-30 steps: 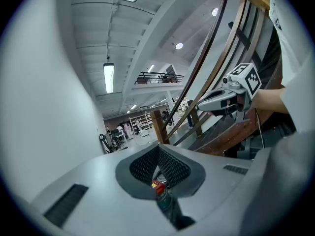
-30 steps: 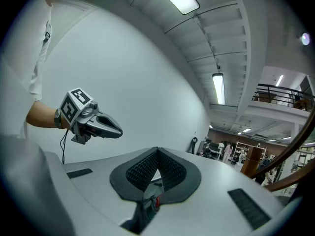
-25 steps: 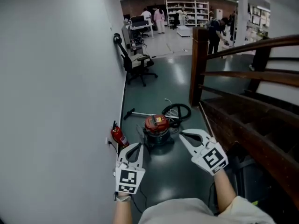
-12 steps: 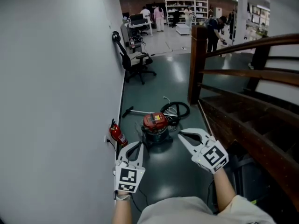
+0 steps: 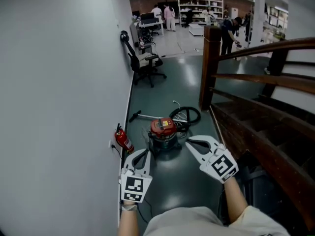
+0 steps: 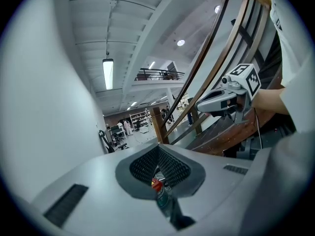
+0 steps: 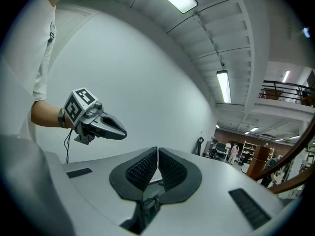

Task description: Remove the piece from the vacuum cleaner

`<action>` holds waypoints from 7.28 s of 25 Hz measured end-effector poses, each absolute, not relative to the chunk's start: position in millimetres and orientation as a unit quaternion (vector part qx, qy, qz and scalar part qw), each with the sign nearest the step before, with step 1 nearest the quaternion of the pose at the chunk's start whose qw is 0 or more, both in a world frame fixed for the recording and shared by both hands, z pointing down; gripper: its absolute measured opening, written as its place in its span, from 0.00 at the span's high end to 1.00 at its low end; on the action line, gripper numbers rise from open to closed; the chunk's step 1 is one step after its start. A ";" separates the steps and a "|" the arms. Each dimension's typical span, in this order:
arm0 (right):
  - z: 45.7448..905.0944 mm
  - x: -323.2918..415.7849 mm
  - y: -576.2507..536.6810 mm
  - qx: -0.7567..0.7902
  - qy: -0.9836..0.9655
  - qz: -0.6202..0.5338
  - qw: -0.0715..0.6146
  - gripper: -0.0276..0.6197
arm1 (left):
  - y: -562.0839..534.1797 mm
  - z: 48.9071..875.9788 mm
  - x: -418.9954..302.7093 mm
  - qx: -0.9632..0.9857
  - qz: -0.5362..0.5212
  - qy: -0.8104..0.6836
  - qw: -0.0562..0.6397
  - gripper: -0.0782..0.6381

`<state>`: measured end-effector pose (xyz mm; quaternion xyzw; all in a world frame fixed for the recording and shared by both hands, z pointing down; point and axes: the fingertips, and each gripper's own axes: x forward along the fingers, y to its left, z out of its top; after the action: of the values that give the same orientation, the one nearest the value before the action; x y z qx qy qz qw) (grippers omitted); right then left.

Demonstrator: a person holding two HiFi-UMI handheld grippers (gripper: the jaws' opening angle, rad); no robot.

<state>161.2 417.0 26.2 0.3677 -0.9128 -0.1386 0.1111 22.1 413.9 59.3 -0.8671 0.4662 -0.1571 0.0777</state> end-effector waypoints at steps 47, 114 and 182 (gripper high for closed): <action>39.0 143.0 195.0 0.367 -0.912 -0.132 0.127 0.91 | 179.0 81.8 -12.3 -0.860 -0.145 0.488 0.027 0.88; 201.2 76.8 -98.2 0.310 -0.931 -0.003 0.190 0.91 | -78.6 243.5 -68.6 -0.841 -0.212 0.491 -0.082 0.89; 711.5 71.4 -210.6 0.287 -0.852 0.357 0.252 0.74 | -132.1 747.6 -89.9 -0.706 -0.298 0.529 -0.364 0.74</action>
<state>71.4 -210.6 711.5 0.2873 -0.8524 0.3567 0.2523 -89.9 -132.1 747.6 -0.7060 0.5293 -0.2981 -0.3640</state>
